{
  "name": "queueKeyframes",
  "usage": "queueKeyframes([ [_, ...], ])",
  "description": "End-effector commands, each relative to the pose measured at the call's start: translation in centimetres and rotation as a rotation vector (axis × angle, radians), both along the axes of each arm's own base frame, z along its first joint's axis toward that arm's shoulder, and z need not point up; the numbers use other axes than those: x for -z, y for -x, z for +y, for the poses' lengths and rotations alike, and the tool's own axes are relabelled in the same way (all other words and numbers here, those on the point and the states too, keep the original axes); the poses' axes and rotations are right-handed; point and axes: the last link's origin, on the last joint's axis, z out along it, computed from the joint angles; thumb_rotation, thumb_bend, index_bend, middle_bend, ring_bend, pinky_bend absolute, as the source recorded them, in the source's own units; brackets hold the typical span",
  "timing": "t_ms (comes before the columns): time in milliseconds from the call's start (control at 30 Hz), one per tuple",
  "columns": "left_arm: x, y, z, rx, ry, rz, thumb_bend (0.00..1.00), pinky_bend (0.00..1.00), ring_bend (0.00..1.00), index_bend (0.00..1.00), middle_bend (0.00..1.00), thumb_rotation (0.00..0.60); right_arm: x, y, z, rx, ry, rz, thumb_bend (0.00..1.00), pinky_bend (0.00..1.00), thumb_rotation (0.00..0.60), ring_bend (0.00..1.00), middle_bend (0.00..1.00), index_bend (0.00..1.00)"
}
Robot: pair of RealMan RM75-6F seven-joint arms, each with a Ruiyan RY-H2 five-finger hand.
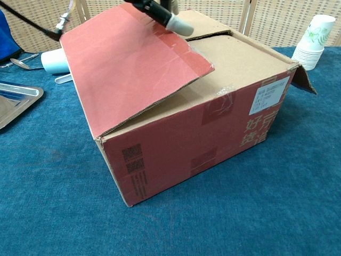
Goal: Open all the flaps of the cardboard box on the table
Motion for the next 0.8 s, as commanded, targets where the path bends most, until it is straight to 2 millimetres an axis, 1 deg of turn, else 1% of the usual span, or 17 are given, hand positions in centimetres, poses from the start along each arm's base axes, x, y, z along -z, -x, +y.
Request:
queueKeyframes([
  [33, -0.5, 0.8, -0.4, -0.026, 0.024, 0.002, 0.00, 0.00, 0.00, 0.73, 0.12, 0.140, 0.1, 0.0, 0.0, -0.001, -0.002, 0.001, 0.06, 0.00, 0.600, 0.00, 0.00, 0.00],
  [333, -3.5, 1.6, -1.1, -0.037, 0.028, -0.027, 0.00, 0.00, 0.00, 0.73, 0.12, 0.137, 0.2, -0.2, 0.0, -0.003, -0.006, 0.005, 0.06, 0.00, 0.600, 0.00, 0.00, 0.00],
  [533, -5.8, 2.4, -2.1, -0.071, 0.048, -0.054, 0.00, 0.00, 0.00, 0.73, 0.12, 0.137, 0.2, -0.2, 0.0, -0.004, -0.003, 0.003, 0.06, 0.00, 0.600, 0.00, 0.00, 0.00],
  [633, -6.6, 2.7, -2.7, -0.083, 0.069, -0.069, 0.00, 0.00, 0.00, 0.73, 0.12, 0.142, 0.3, -0.2, 0.0, -0.004, -0.005, 0.005, 0.06, 0.00, 0.600, 0.00, 0.00, 0.00],
  [800, -8.1, 3.0, -5.2, -0.086, 0.154, -0.109, 0.00, 0.00, 0.00, 0.72, 0.10, 0.137, 0.4, -0.3, -0.1, -0.002, -0.006, 0.009, 0.07, 0.00, 0.600, 0.00, 0.00, 0.00],
])
